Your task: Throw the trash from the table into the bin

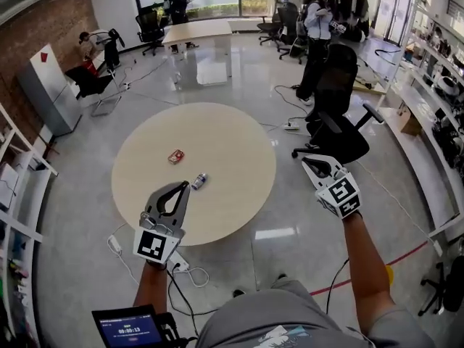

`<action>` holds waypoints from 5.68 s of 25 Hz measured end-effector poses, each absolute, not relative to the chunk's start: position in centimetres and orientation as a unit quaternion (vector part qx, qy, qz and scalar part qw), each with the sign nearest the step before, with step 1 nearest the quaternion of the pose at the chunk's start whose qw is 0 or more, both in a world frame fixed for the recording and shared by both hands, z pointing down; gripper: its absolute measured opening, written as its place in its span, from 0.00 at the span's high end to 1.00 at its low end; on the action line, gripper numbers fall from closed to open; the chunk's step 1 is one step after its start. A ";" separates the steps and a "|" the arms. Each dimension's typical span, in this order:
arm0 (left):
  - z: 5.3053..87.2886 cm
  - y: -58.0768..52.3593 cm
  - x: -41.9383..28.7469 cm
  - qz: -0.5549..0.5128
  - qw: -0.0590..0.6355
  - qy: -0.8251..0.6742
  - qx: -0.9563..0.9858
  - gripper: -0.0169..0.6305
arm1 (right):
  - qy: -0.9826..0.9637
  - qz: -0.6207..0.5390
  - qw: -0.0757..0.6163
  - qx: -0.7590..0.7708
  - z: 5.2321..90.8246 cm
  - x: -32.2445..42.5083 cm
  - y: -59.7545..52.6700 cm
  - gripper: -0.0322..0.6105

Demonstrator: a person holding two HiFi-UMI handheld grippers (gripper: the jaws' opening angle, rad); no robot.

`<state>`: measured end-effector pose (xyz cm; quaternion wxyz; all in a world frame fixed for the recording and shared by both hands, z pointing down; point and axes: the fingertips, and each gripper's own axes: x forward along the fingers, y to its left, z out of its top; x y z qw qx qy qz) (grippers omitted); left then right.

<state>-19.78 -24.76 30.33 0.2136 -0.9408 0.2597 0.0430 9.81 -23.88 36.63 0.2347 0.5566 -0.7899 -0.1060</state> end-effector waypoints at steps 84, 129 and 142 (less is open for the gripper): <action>20.9 -27.4 -11.0 0.116 0.248 0.166 -0.947 0.91 | -0.791 -0.279 0.215 0.501 23.9 -1.1 -21.7 0.61; 40.7 22.9 57.4 0.026 0.179 -0.283 -0.942 0.91 | -0.413 0.147 0.226 0.870 64.0 73.1 49.4 0.60; 38.2 17.1 51.8 0.039 0.170 -0.217 -0.961 0.91 | -0.427 0.085 0.228 0.871 56.5 69.6 44.3 0.94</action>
